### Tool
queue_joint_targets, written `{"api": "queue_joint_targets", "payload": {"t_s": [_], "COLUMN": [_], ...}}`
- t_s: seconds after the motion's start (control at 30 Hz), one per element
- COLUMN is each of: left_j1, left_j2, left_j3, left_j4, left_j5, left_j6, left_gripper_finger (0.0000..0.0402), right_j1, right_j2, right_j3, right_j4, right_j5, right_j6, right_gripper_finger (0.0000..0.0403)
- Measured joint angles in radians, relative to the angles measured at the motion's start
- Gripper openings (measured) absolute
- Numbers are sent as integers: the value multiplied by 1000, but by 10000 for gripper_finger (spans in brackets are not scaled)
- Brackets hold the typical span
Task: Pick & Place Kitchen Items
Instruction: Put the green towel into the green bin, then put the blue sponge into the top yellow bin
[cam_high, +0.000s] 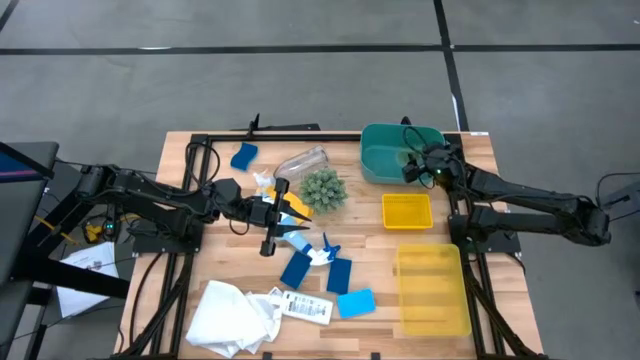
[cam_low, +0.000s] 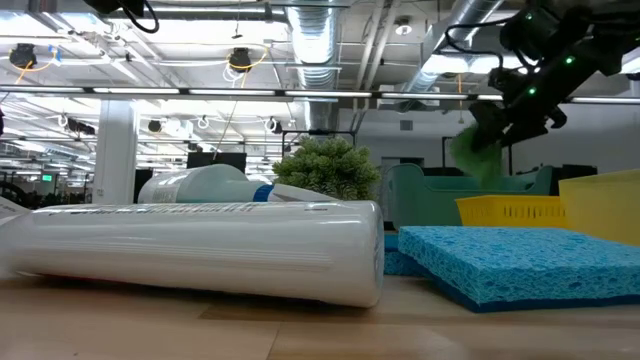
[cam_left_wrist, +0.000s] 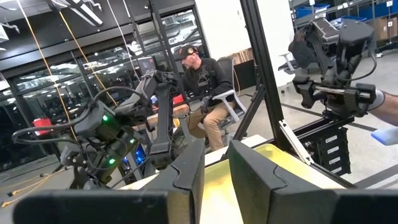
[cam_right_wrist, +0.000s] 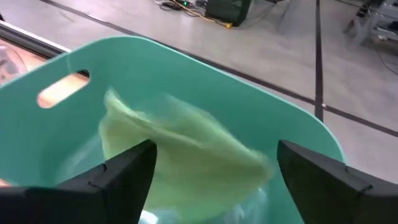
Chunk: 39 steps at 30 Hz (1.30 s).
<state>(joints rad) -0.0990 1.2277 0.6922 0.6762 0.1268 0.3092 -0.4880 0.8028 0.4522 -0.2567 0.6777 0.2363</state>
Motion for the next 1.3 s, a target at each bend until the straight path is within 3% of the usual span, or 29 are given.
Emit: {"api": "queue_joint_targets", "payload": {"t_s": [0.9,1.13,1.3], "left_j1": [0,0,0], "left_j2": [0,0,0], "left_j3": [0,0,0], "left_j4": [-2,-36,-82], "left_j5": [-9,-196,-411], "left_j6": [0,52,110], "left_gripper_finger": [72,72,72], "right_j1": [-24,-5,24], "right_j2": [1,-28,-107], "right_j3": [0,0,0], "right_j4": [-23,-17,-11], "right_j5": [-2,-89,-176], "right_j6": [1,-15,-27], "right_gripper_finger": [338,333,327]}}
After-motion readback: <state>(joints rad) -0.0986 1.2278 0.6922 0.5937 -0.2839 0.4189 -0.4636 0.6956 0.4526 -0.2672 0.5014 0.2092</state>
